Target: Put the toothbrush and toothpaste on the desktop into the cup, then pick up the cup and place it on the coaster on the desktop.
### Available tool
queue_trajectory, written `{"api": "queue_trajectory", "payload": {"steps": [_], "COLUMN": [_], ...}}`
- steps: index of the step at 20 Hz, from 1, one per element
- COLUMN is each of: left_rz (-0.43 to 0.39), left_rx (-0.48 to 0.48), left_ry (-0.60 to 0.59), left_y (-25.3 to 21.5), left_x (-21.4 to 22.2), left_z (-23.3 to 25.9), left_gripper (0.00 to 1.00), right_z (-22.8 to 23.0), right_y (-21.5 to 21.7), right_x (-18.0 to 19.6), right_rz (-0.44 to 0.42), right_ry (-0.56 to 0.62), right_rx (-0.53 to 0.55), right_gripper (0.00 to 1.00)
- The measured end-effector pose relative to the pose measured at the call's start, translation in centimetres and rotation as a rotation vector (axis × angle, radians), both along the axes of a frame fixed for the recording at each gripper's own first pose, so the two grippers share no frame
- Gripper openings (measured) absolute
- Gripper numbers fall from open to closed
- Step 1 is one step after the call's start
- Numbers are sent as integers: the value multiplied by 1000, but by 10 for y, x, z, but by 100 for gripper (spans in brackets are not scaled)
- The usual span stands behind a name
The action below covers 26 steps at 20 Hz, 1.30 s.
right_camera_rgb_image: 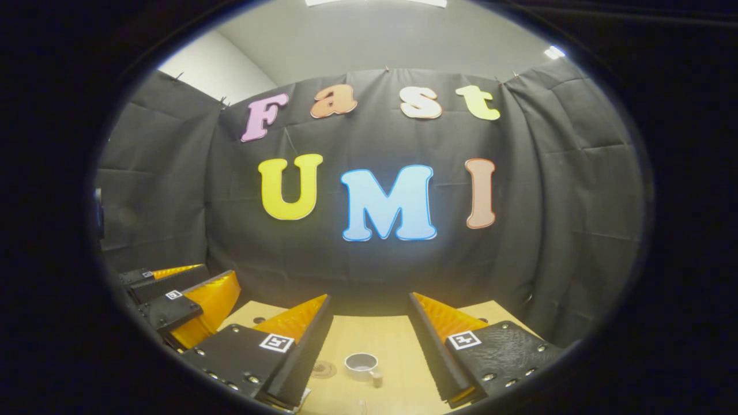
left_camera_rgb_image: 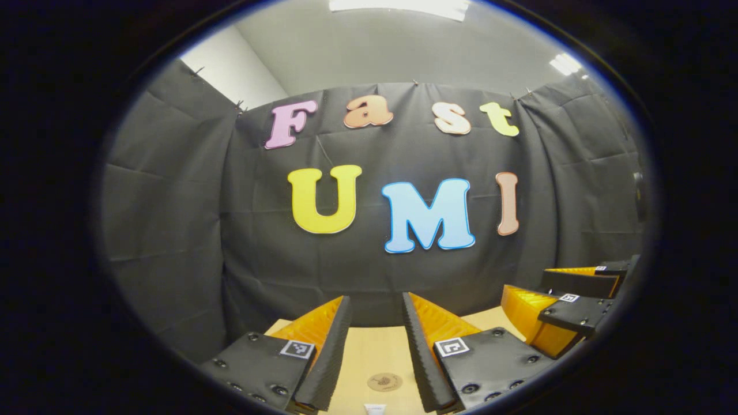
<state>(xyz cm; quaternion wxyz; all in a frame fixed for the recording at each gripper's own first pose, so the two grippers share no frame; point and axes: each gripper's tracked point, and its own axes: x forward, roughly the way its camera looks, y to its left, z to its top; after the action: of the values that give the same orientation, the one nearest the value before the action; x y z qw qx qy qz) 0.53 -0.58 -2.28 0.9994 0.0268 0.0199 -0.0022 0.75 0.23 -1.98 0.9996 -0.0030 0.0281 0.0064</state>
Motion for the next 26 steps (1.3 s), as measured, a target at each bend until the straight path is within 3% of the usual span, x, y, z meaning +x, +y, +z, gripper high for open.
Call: {"api": "queue_trajectory", "payload": {"steps": [1, 2, 4, 5, 7, 8, 9, 10, 12, 13, 26], "left_rz": [-2, -6, -14, -14, -11, -10, -11, -12, -9, -9, 33], "left_rx": [0, -3, -11, -12, -5, -4, -4, -5, -7, -10, -21], "left_ry": [13, 29, 67, 81, 119, 140, 161, 185, 233, 262, 638], "left_y": [0, -2, -1, 0, 3, 4, 5, 5, 7, 7, 28], "left_x": [1, 2, 5, 6, 7, 6, 5, 3, 1, -1, -38], "left_z": [-6, -11, -26, -32, -49, -60, -69, -81, -102, -114, -295], "left_gripper": [55, 61, 61, 54, 54, 61, 61, 54, 54, 61, 62], "right_z": [-2, -6, -12, -17, -29, -37, -45, -55, -74, -85, -225], "right_y": [0, 0, -1, -2, -3, -4, -4, -5, -4, -4, -3], "right_x": [1, 1, 2, 3, 4, 4, 3, 3, 1, 0, -30], "right_rz": [-1, -2, -4, -5, -6, -6, -6, -5, 2, 5, 24], "right_ry": [8, 17, 36, 48, 86, 109, 131, 157, 209, 237, 589], "right_rx": [-2, -3, -2, -1, 3, 6, 10, 12, 17, 23, 45], "right_gripper": [82, 82, 82, 82, 82, 82, 82, 82, 82, 80, 82]}}
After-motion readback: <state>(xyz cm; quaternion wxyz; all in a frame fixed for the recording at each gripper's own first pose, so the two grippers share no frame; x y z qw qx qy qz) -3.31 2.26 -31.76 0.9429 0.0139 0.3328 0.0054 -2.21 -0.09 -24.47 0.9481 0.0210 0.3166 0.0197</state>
